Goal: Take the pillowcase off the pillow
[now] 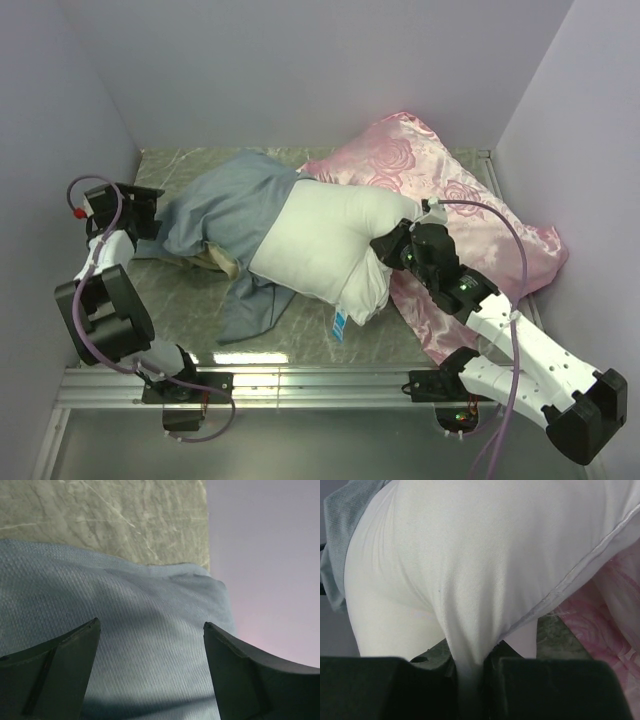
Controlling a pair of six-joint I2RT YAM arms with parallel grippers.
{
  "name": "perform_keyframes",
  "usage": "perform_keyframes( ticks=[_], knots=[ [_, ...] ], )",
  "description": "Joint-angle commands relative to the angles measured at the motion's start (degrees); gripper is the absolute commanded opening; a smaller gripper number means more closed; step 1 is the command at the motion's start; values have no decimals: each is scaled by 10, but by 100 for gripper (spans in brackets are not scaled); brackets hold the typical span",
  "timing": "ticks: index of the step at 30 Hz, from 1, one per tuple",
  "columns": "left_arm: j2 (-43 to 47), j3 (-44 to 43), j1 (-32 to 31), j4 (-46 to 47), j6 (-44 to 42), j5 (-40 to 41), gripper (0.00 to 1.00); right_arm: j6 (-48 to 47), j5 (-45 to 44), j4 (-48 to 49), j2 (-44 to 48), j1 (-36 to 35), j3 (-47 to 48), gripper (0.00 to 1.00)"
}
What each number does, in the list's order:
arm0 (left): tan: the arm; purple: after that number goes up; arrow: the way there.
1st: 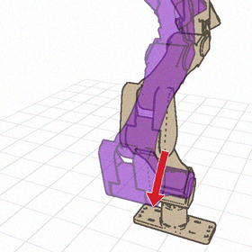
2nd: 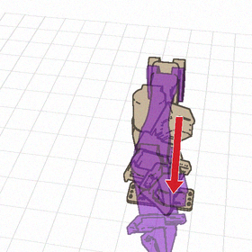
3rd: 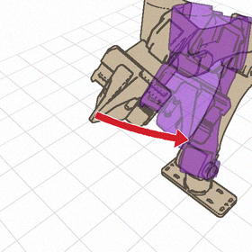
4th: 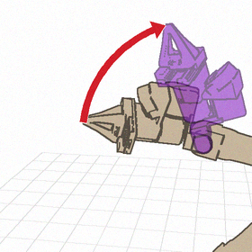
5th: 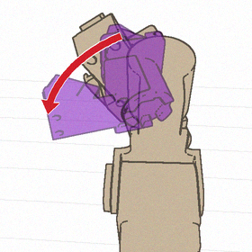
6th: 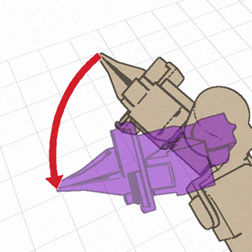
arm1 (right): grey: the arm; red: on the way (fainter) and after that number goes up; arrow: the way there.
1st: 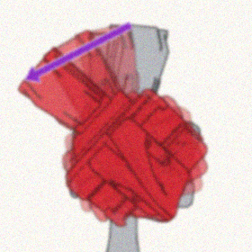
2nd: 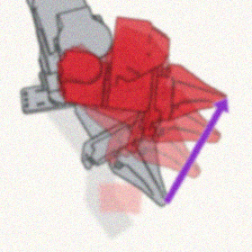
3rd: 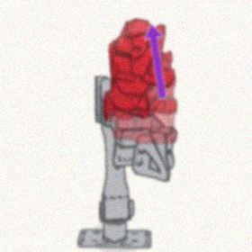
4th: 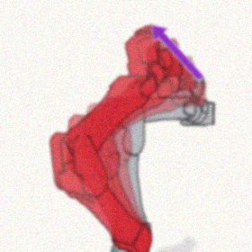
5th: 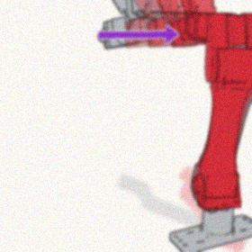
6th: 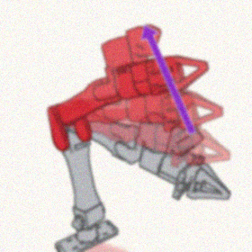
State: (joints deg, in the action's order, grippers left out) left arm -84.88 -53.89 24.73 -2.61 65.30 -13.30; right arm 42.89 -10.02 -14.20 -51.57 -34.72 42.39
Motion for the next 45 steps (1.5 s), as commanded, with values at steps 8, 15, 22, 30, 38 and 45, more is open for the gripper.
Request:
perform_keyframes(
  ticks=[8,15,22,30,38,45],
  knots=[
    [-74,-51,-7,14,34,22,85,-7,23,42,36,4,4,0],
    [-129,-91,-37,19,40,23,65,-6,28,49,37,4,-8,0],
    [-161,-112,-48,4,43,29,39,-8,31,48,34,4,-6,0],
    [-127,-135,-55,-19,1,59,5,-11,29,45,38,4,-8,0],
    [5,-105,-91,-165,55,266,78,-11,29,51,34,3,-6,0],
    [-53,-125,-92,-296,192,265,86,-22,33,23,16,3,10,0]
  ],
)
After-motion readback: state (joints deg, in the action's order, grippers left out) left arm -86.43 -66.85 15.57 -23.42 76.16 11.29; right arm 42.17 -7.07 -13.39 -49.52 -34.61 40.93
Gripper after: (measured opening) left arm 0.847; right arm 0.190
